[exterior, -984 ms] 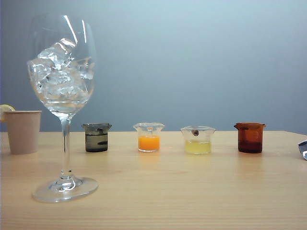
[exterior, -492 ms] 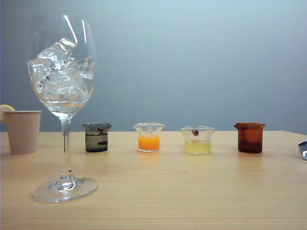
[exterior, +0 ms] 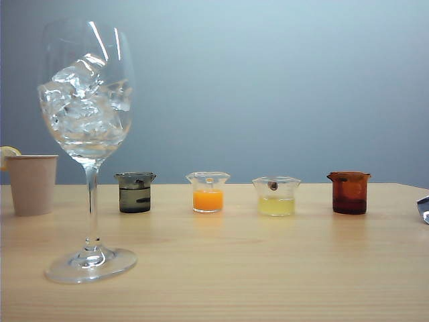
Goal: Pick up the ice scoop on the desk filled with ice cubes, pour the ice into the goblet, and finally put the scoop back on the table.
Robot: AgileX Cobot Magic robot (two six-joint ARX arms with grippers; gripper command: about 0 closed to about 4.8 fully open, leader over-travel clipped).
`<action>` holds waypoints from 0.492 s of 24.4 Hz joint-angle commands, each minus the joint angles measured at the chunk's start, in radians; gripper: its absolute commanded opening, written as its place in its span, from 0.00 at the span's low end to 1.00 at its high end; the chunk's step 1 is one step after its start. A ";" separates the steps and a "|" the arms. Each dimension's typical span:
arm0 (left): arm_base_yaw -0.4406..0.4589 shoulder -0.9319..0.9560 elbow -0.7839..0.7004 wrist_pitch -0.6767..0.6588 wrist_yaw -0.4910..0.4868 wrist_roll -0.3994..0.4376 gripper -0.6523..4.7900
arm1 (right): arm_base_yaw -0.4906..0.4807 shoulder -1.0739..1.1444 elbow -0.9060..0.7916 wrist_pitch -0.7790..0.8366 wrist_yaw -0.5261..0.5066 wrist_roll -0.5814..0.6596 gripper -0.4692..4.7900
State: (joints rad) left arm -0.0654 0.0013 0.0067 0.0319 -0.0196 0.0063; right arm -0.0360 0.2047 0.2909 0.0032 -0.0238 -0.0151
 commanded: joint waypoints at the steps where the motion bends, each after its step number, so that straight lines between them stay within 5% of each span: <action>1: 0.002 0.000 0.002 0.007 -0.003 0.001 0.11 | 0.040 -0.056 -0.047 0.032 0.007 -0.013 0.08; 12: 0.002 0.000 0.002 0.007 -0.003 0.001 0.11 | 0.112 -0.134 -0.228 0.113 0.076 0.053 0.08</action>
State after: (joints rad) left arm -0.0654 0.0013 0.0067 0.0319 -0.0196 0.0067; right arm 0.0757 0.0837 0.0826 0.0536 -0.0017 -0.0071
